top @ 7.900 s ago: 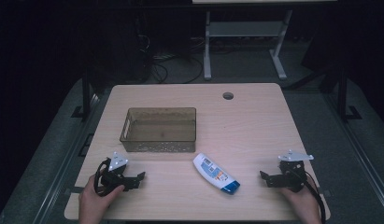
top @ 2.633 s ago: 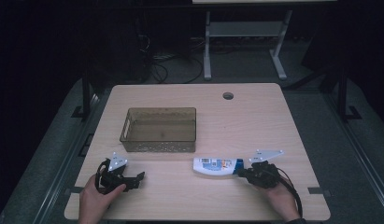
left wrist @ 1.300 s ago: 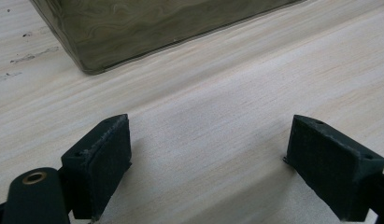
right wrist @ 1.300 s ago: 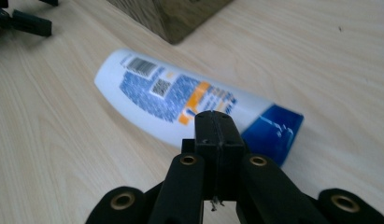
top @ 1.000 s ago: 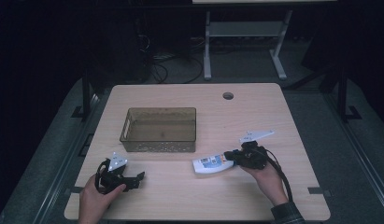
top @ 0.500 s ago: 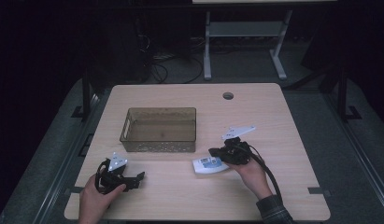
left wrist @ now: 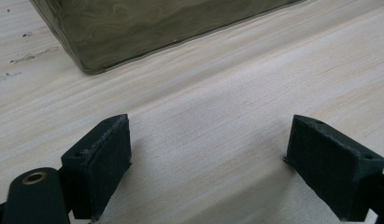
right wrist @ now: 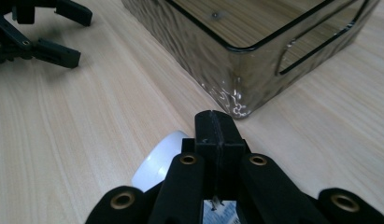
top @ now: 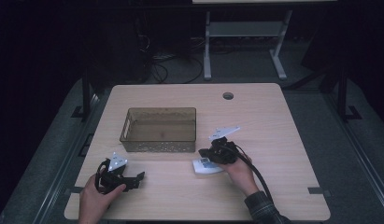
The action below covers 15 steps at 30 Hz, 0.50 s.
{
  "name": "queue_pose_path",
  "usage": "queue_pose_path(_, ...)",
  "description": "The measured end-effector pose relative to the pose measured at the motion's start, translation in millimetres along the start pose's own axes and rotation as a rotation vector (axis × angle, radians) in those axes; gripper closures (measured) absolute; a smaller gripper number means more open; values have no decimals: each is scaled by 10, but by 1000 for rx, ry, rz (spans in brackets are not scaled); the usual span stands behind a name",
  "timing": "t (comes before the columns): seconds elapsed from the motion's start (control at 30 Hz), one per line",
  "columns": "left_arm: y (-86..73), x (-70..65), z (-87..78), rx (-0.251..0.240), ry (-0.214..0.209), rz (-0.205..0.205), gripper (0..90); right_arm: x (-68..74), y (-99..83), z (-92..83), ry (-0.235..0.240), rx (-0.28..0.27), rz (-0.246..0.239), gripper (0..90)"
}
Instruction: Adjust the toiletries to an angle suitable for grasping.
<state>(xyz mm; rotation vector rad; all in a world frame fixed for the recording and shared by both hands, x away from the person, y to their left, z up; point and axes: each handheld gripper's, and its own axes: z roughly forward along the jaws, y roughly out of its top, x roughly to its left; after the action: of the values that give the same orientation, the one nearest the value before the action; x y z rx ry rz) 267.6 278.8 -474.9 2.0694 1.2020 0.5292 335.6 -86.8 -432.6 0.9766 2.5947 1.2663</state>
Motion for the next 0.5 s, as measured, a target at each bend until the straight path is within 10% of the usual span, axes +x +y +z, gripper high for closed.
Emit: queue_pose_path(0.5, 0, 0, 0, 0, 0, 0, 129, 67, 12, 233, 14, 45, -17, 894)
